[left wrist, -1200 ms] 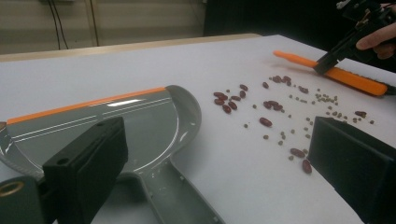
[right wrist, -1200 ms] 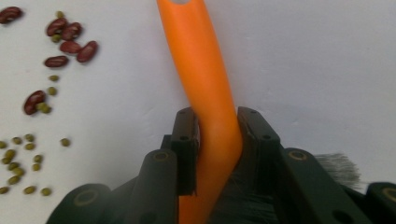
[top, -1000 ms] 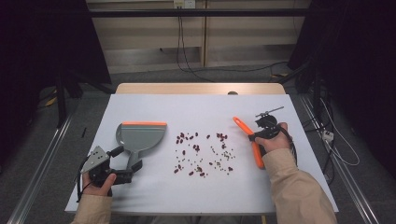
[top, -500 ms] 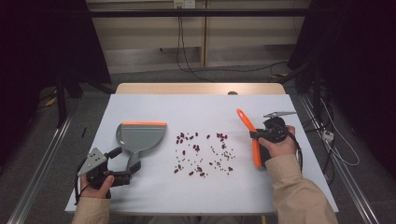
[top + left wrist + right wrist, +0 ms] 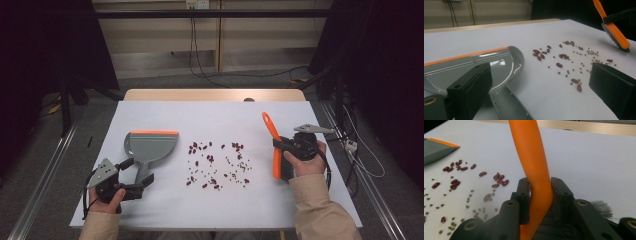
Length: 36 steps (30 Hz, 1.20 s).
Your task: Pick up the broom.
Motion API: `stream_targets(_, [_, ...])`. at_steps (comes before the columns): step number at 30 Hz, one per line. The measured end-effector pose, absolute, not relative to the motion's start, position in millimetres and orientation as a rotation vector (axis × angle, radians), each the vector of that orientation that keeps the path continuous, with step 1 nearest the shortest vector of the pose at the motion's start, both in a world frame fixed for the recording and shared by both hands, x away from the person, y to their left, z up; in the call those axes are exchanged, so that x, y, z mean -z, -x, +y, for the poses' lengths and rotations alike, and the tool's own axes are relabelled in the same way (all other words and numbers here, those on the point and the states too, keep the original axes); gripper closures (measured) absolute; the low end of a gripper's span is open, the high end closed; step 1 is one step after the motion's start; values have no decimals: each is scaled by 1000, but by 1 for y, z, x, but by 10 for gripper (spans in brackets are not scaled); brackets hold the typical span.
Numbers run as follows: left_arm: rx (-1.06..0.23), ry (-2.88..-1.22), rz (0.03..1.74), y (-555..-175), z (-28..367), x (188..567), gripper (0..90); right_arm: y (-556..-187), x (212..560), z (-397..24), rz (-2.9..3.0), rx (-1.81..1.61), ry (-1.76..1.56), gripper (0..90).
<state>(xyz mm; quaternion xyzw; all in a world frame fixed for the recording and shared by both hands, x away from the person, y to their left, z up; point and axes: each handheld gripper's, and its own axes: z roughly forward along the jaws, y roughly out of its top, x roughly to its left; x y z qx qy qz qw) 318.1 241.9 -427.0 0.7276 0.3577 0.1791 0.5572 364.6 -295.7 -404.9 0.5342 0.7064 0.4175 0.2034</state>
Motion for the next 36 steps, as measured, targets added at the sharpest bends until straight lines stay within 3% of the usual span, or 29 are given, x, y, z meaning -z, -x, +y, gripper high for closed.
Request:
stream_targets(22, [-429,-1721,814,-320,226,413,47,-343,398,-312,1710,-1440,-1427,707])
stream_targets(36, [-385,-1722,737,-329,192,395,44,-348,376,-289,1607,-1541,-1354,709])
